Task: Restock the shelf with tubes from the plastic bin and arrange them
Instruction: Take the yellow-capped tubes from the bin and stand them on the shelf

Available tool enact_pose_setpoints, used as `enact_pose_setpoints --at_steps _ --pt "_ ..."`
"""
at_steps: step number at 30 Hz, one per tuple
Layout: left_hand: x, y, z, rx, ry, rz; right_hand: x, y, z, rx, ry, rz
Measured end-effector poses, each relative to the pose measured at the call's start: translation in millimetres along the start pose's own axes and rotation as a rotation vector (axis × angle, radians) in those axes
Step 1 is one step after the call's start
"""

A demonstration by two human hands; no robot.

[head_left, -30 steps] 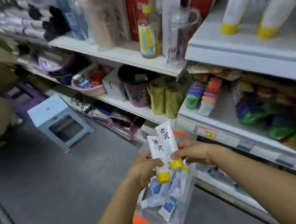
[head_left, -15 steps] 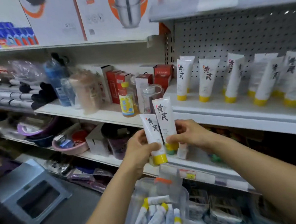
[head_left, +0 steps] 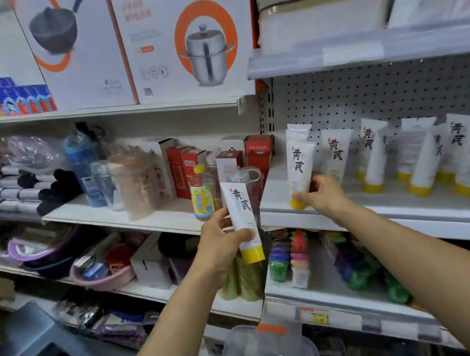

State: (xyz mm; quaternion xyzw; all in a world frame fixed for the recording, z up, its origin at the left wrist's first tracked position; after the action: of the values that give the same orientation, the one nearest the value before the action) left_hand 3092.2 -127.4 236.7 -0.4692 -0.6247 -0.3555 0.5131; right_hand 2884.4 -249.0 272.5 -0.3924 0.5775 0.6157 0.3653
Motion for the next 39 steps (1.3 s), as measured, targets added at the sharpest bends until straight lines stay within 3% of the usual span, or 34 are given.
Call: enact_pose_setpoints --at_steps 12,17,21,23,29,33,39 --pt "-3.3 -3.1 -14.0 0.008 0.028 0.05 9.8 -1.1 -8.0 0.019 -0.049 0.036" --pt "6.4 -4.4 -9.1 0.032 0.002 0.054 15.2 20.7 15.5 0.156 -0.156 -0.106" --pt "13.9 -22.6 -5.4 0.04 -0.023 0.019 -1.9 -26.3 62.5 -0.26 -0.073 0.095" --pt "15.8 -39.3 -2.2 0.024 -0.01 0.039 -7.0 -42.2 75.2 -0.322 -0.007 0.153" --pt "34.0 -68.8 3.0 -0.002 -0.093 -0.033 -11.0 -23.9 74.2 -0.169 0.111 0.135" --pt "40.1 -83.2 6.4 -0.106 -0.161 -0.077 -3.7 -1.0 70.6 -0.092 0.132 0.108" --pt "27.0 -76.0 4.4 -0.14 -0.095 -0.178 11.5 65.1 43.9 0.152 0.058 -0.111"
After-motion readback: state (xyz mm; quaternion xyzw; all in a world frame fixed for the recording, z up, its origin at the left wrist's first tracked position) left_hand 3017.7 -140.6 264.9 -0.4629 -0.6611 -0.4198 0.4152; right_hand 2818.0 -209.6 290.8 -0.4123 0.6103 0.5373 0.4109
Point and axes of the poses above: each hand's wrist, its own z-axis away from the middle knuckle, its own y-axis out of the back of the hand, x = y × z, the point moved 8 cm from there along -z, towards the middle knuckle, and after that the axes turned 11 degrees about -y, right-handed, at the moved point
